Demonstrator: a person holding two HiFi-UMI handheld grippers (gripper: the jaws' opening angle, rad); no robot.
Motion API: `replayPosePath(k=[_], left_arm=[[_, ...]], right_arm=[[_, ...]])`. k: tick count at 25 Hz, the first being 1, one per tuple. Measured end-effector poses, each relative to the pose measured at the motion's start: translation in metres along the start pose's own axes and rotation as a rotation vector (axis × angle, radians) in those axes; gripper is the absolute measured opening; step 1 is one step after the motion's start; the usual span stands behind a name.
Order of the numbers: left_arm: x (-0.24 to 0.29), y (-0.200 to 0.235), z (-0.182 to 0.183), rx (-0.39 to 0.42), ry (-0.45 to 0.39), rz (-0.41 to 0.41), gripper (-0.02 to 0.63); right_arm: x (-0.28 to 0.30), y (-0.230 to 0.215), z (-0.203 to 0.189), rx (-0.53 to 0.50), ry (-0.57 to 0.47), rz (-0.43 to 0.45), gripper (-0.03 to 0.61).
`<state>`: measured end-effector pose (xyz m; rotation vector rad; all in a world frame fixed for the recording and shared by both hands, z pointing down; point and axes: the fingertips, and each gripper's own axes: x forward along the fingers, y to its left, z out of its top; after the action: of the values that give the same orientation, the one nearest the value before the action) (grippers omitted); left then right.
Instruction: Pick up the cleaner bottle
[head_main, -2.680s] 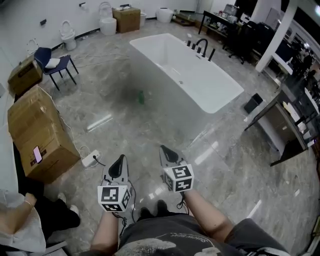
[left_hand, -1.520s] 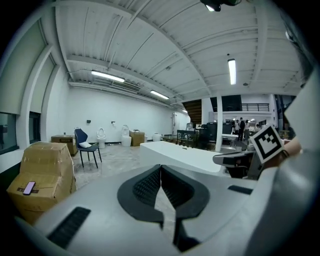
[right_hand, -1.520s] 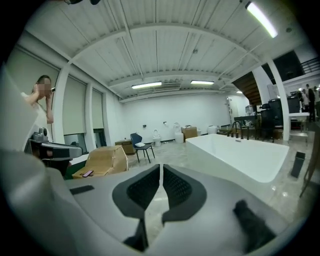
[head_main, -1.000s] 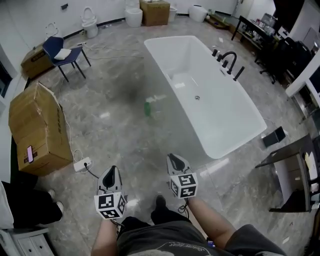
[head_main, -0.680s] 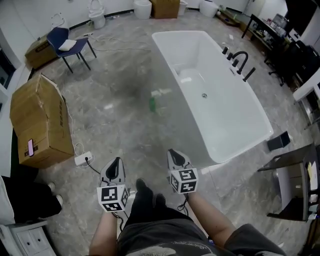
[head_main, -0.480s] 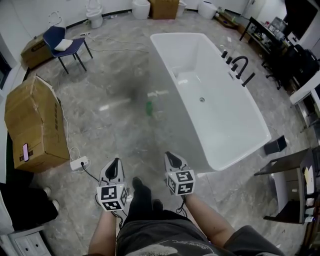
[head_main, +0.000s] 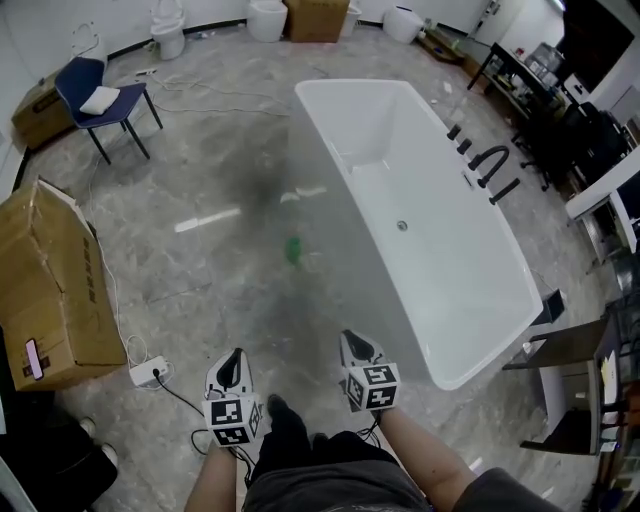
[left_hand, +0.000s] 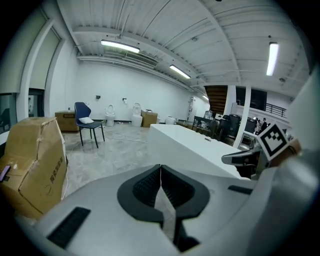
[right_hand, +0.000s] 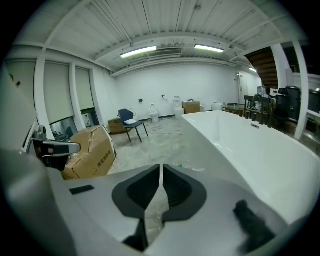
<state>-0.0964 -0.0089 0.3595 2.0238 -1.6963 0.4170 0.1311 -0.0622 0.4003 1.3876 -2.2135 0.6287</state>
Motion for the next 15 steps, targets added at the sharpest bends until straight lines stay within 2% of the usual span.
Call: replayPosePath(k=[4,9,15], left_arm=[[0.053,0.027,-0.002,0.028,0.026,-0.021,0.015],[0.107,0.049,-0.004,0.014,0.028,-0.022,0.015],[0.178,0.081,-0.03,-0.008,0.048,0.02,0.015]], right_arm=[[0.06,-0.011,0.006,-0.019,0.005,-0.03,0.032],[0.124,-0.029,0.005,-0.014,0.032,-0.041,0.032],[0.219,-0.063,-0.029,0.014,0.082,-0.035,0.032]])
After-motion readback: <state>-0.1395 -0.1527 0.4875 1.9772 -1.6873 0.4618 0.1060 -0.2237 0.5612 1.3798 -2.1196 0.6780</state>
